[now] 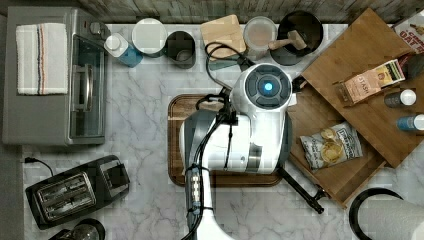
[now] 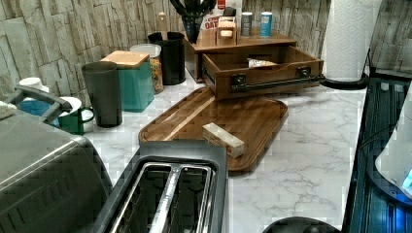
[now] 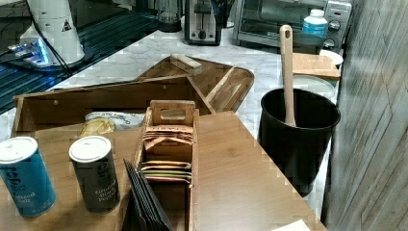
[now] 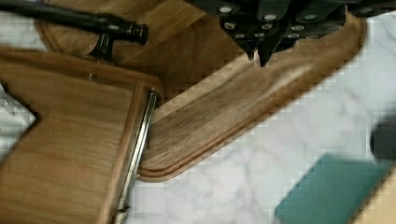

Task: Close the drawer.

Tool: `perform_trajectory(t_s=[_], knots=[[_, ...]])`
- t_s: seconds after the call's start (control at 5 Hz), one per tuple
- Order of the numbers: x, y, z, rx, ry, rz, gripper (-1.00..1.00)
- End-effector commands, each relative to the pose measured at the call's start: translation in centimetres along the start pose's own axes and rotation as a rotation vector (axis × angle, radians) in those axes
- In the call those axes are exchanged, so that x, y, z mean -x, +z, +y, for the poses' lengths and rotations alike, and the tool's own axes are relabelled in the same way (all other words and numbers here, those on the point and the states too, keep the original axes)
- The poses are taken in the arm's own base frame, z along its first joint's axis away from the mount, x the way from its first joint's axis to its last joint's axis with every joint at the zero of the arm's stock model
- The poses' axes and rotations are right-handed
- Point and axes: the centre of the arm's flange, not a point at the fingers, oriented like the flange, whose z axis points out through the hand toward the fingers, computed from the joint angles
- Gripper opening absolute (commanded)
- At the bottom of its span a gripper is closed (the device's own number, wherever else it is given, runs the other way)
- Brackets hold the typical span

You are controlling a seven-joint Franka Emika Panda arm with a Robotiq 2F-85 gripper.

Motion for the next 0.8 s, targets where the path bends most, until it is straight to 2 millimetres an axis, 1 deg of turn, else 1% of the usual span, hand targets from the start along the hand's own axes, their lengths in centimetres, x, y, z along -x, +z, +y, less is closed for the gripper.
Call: perform_trajectory(t_s=[0.2,0.4,0.6,0.8], knots=[[6.7,4.6,-0.2,-0.085,-0.386,0.017,-1.0],[8.1,6.7,1.8,-0.101,-0.498,0.042,-1.0],[9.7,8.3,4.6,-0.095,-0.654,0.05,-1.0],[10.6,8.9,7.0,-0.084,-0.755,0.023,-1.0]])
